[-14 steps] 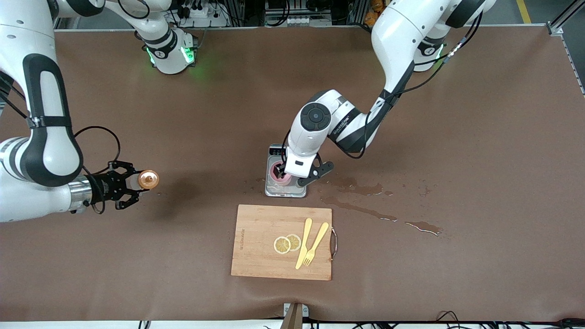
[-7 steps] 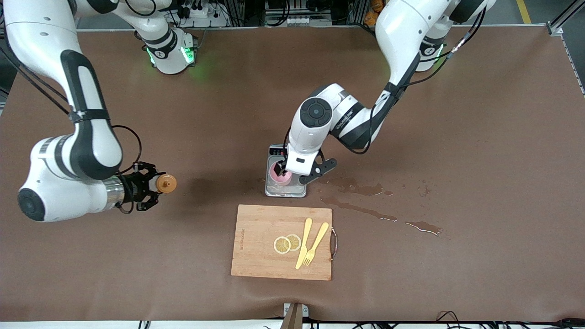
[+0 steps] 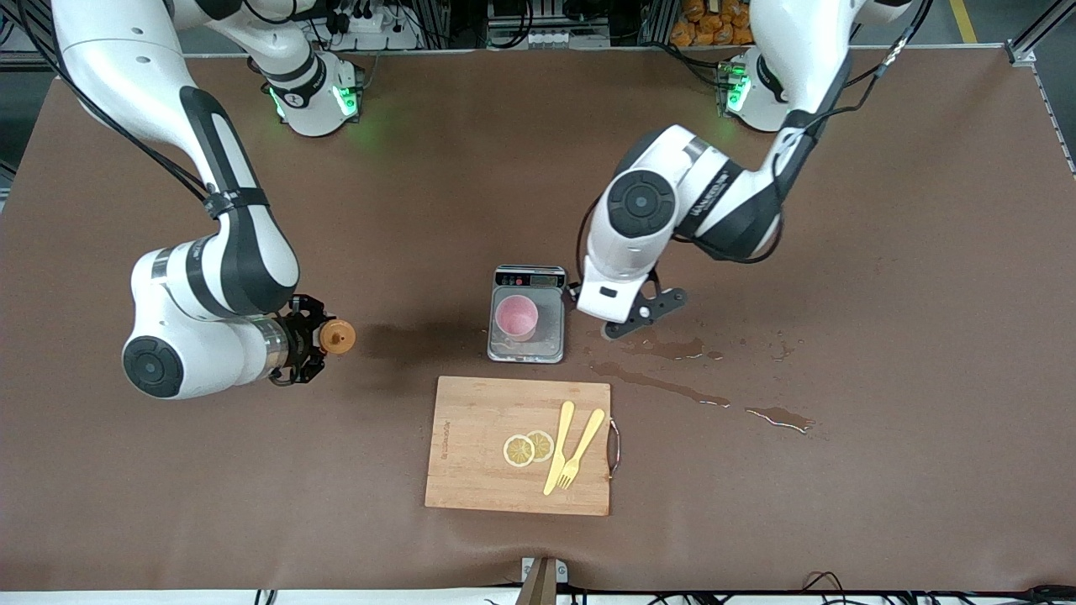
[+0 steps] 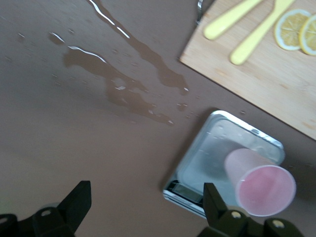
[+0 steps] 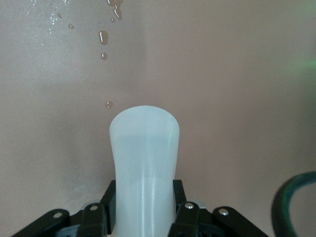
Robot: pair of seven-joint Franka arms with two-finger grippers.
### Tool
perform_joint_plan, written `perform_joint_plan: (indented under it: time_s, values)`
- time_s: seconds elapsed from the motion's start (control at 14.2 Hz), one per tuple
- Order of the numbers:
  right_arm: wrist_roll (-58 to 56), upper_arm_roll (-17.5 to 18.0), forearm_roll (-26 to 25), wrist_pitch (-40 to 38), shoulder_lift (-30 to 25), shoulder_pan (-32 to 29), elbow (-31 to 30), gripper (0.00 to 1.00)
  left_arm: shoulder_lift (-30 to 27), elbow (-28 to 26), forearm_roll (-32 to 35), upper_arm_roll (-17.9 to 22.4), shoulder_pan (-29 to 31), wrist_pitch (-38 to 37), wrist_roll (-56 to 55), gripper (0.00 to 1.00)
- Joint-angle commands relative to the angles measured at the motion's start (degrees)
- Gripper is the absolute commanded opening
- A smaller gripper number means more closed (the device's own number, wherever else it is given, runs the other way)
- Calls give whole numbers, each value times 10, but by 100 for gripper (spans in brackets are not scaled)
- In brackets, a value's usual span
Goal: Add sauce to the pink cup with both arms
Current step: 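Release the cup and raise the left gripper while the right gripper carries the bottle over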
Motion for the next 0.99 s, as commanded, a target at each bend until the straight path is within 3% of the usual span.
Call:
perform_joint_plan:
  time_s: [0.0,0.35,0.92]
  values:
    - [33,-3,-37,-4,-8,22,-1,41,-37,-16,-1,-7,39,-43,62,100]
    - [87,-3,-142,-50,-8,97,2,33,-70,-23,-27,-6,87,-91,150,100]
    - [171,-4,-231,-156,-6,204,20,33,-113,-23,-47,-6,136,-141,228,100]
